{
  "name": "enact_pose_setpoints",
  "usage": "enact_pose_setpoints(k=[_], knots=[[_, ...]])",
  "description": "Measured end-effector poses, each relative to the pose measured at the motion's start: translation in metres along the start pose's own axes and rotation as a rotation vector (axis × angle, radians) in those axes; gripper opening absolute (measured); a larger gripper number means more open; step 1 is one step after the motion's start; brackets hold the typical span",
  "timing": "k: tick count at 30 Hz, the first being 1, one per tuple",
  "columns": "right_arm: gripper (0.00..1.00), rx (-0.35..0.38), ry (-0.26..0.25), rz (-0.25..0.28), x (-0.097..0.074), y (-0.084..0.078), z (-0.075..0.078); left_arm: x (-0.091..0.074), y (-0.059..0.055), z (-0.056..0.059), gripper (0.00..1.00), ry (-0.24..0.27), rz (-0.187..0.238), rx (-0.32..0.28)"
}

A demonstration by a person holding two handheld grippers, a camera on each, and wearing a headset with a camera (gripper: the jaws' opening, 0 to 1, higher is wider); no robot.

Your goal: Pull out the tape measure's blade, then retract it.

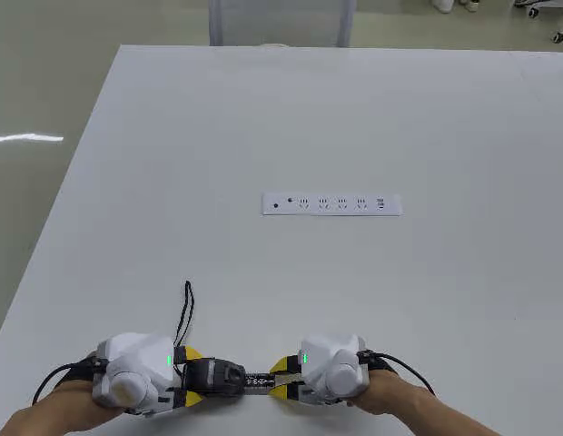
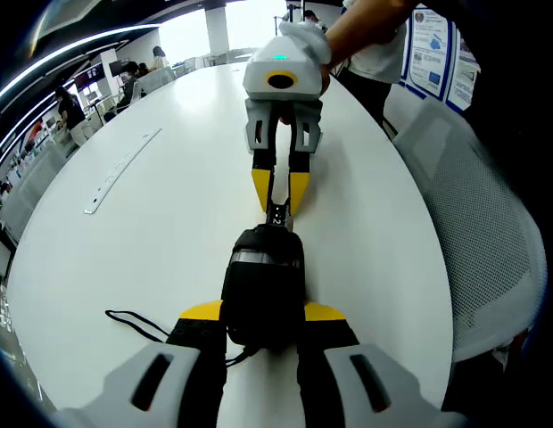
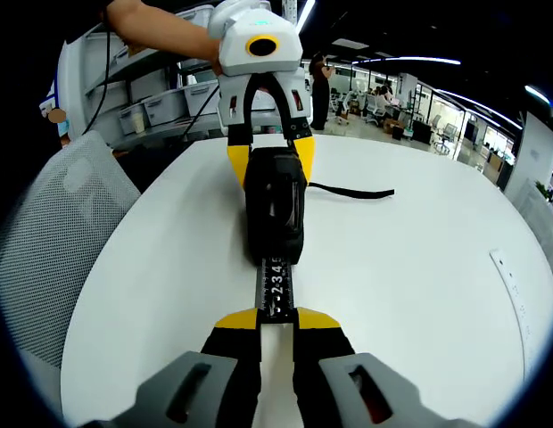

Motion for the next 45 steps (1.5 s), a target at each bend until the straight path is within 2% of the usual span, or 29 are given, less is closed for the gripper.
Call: enact_pose_setpoints(k=[45], knots=[[0.1, 0.015, -0.013, -0.032, -0.034, -0.029, -0.004, 0.001, 0.001, 0.0, 0.26, 0.0, -0.01, -0.007]])
Point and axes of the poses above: the centre of the closed fingertips' face, and the gripper's own axes: x roughly forward along the fingers, z roughly to its right, y roughly out of its top, the point moved 9 cm from there along -x, roughly backward along the fingers, and after that the axes turned 7 degrees about y, right-handed, at the moved point
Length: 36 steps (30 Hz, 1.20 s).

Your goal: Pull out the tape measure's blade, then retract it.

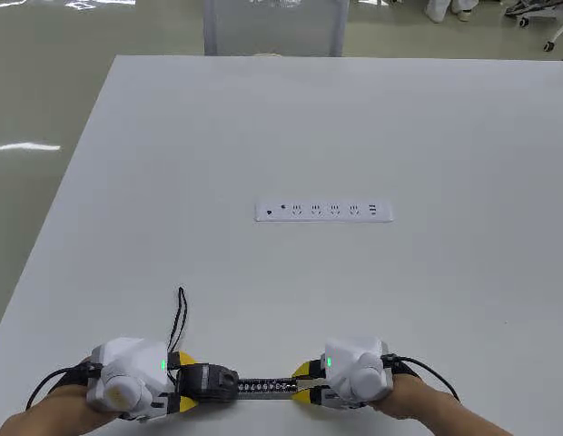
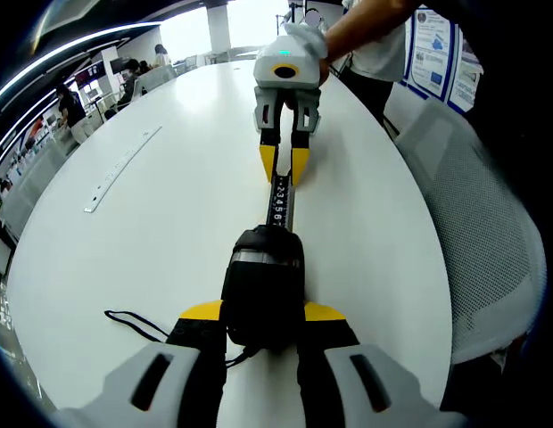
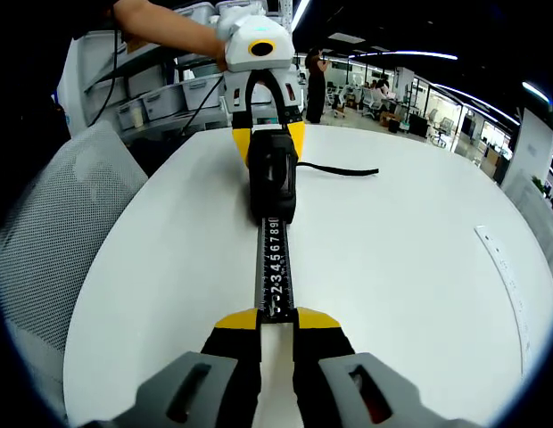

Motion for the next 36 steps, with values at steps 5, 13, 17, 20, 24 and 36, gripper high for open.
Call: enact_pose_setpoints(k=[5, 13, 17, 20, 24, 36], knots=[[0.1, 0.003, -0.001, -0.002, -0.003, -0.003, -0.001, 0.0, 0.0, 0.0, 0.26, 0.0, -0.002, 0.0], [0.1, 0.007, -0.001, -0.005, -0.01, -0.011, -0.001, 0.001, 0.001, 0.0, 0.26, -0.001, -0.007, 0.002], [0.1, 0.01, -0.004, -0.01, -0.014, -0.015, -0.001, 0.001, 0.001, 0.0, 0.26, -0.001, -0.011, 0.003], [0.1, 0.014, -0.004, -0.011, -0.017, -0.018, -0.002, 0.001, 0.002, 0.0, 0.26, -0.002, -0.013, 0.004], [0.1, 0.017, -0.006, -0.012, -0.02, -0.021, -0.003, 0.001, 0.002, 0.0, 0.26, -0.003, -0.015, 0.004], [0.1, 0.013, -0.004, -0.011, -0.026, -0.023, -0.005, 0.0, 0.003, 0.0, 0.26, -0.003, -0.018, 0.002]])
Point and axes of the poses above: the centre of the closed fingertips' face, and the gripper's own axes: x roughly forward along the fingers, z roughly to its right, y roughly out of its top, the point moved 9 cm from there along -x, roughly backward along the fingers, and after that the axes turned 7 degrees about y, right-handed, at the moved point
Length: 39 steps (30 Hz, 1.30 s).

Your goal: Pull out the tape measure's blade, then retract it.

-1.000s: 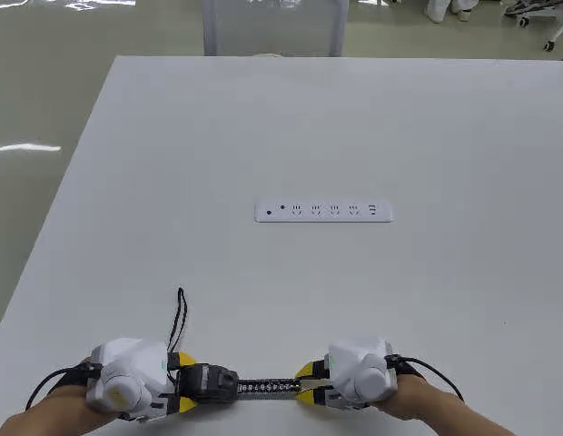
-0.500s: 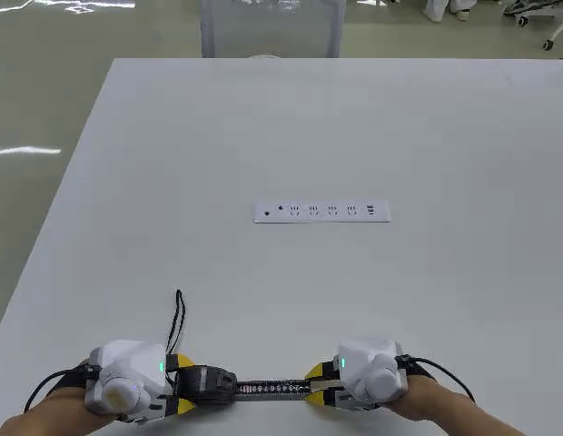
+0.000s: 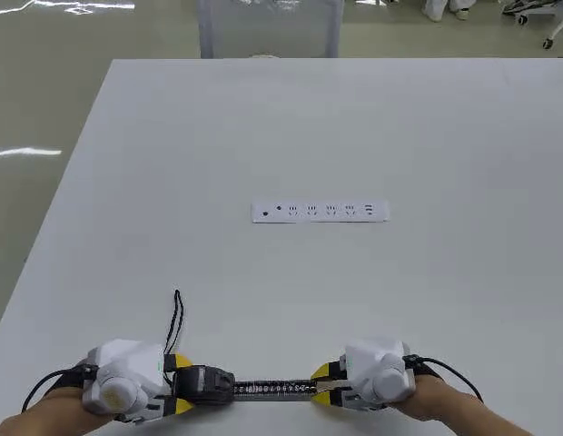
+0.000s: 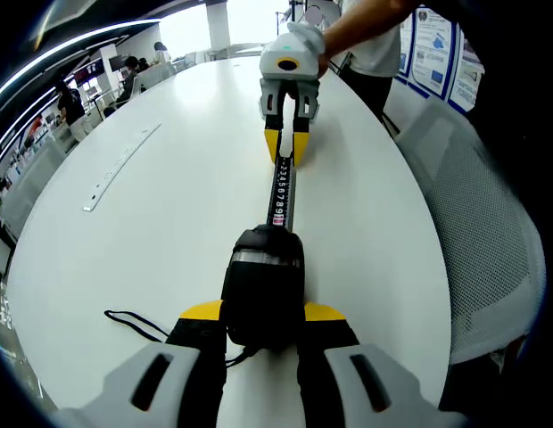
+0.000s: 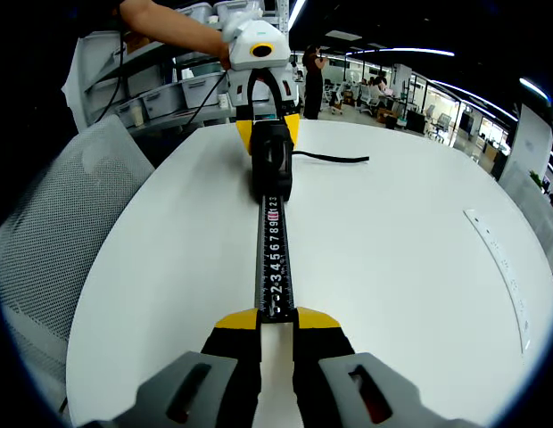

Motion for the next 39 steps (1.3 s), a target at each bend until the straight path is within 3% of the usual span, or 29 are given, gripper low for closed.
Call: enact_pose_setpoints(k=[39], knots=[[0.1, 0.032, 0.013, -0.017, -0.024, -0.022, 0.0, 0.0, 0.001, 0.0, 0.26, -0.008, -0.01, -0.005]])
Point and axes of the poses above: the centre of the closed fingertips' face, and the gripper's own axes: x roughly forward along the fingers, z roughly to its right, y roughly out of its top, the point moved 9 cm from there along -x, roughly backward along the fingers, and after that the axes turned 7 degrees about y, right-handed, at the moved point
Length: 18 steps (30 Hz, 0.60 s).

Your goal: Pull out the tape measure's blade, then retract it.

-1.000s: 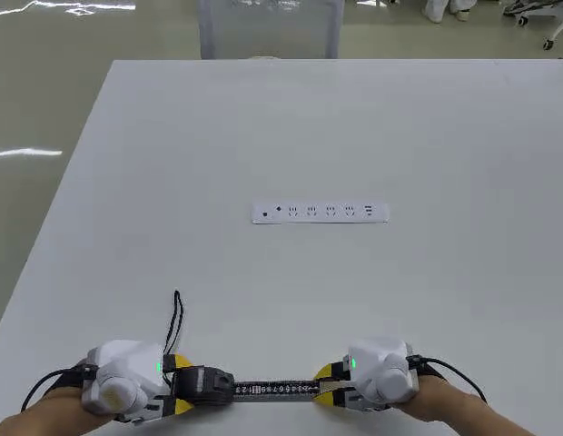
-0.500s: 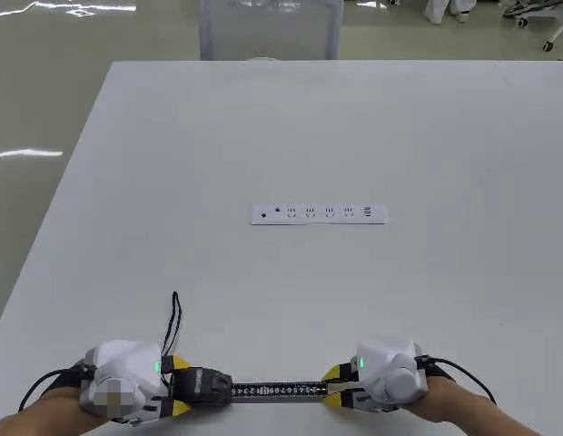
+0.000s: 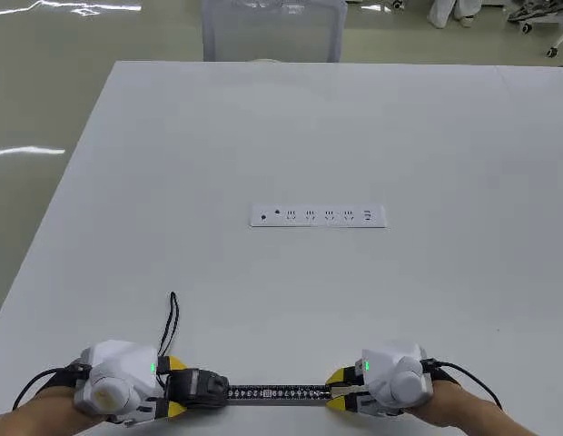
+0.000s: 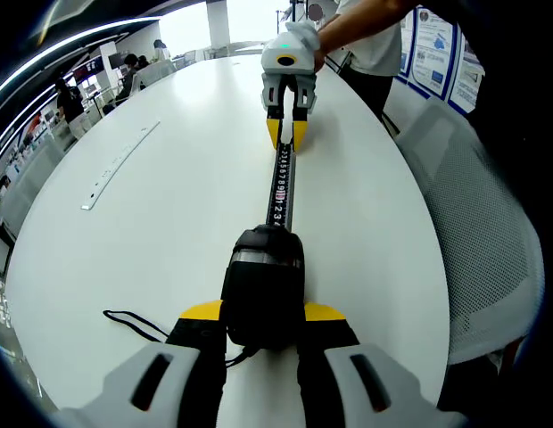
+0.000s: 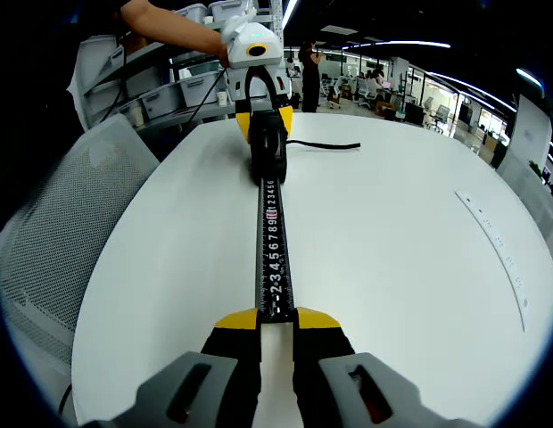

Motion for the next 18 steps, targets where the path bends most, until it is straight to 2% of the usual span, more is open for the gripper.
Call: enact_pose_setpoints(k=[18], knots=[[0.1, 0.017, 0.008, -0.005, -0.0087, -0.0078, -0.0008, 0.0001, 0.0013, 0.0, 0.26, -0.004, -0.007, 0.004]])
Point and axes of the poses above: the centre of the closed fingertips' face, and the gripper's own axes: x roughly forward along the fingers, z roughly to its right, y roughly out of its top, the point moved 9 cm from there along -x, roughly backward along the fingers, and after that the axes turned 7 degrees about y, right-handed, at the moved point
